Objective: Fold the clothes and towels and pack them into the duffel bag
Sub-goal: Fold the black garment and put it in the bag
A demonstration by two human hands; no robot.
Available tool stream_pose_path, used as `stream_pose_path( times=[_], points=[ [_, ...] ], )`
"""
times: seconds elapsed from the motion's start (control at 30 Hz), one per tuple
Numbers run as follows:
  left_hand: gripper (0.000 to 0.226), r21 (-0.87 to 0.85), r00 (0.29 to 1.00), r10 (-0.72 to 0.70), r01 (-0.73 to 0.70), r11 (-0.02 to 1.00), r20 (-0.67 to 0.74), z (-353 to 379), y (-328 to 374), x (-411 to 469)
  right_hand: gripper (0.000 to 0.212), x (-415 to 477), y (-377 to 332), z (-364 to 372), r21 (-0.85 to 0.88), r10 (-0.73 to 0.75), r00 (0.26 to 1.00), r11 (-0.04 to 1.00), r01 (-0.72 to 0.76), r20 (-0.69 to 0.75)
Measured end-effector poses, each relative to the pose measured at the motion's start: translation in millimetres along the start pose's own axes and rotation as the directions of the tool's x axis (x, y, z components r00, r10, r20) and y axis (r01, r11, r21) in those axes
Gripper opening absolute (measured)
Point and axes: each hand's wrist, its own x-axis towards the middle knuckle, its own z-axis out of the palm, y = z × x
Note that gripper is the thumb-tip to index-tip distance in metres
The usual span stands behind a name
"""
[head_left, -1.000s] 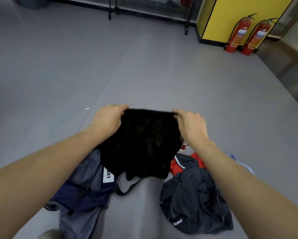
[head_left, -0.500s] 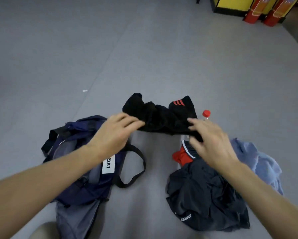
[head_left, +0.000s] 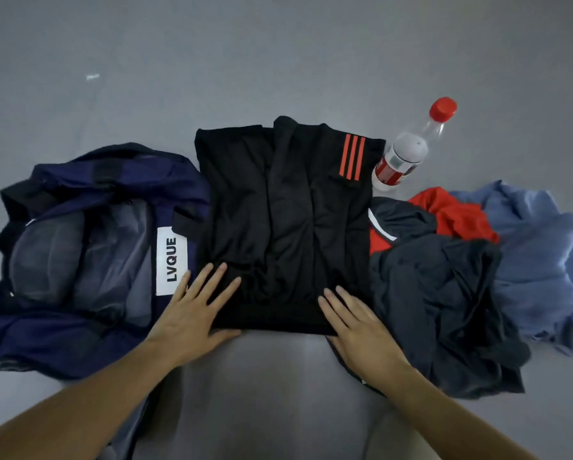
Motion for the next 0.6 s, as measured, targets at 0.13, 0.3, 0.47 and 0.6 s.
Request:
stream_pose_path(
  times=[0.13,0.3,0.47,0.6],
  points=[
    [0.085,0.035,1.000,-0.015,0.014,0.999,0.018,9,-12,3,0.067,1,14,6,-0.001,0.041,0.999,0.999,-0.041,-0.012],
    [0.081,0.034,0.996,-0.077,0.079,0.996,-0.044,17,-38,5,0.079,1,34,0,0.199,0.161,0.987,0.967,-0.160,0.009],
    [0.066,0.070,0.998,-0.035,0.040,0.997,-0.060,17,-52,-5,0.087,-8,44,-3,0.205,0.180,0.983,0.962,-0.182,0.027],
    [0.072,0.111,1.000,0.006,-0.005,0.994,-0.014,18,-56,-27,0.073,-26,36,0,0.129,0.162,0.986,0.979,-0.155,-0.039]
  ],
)
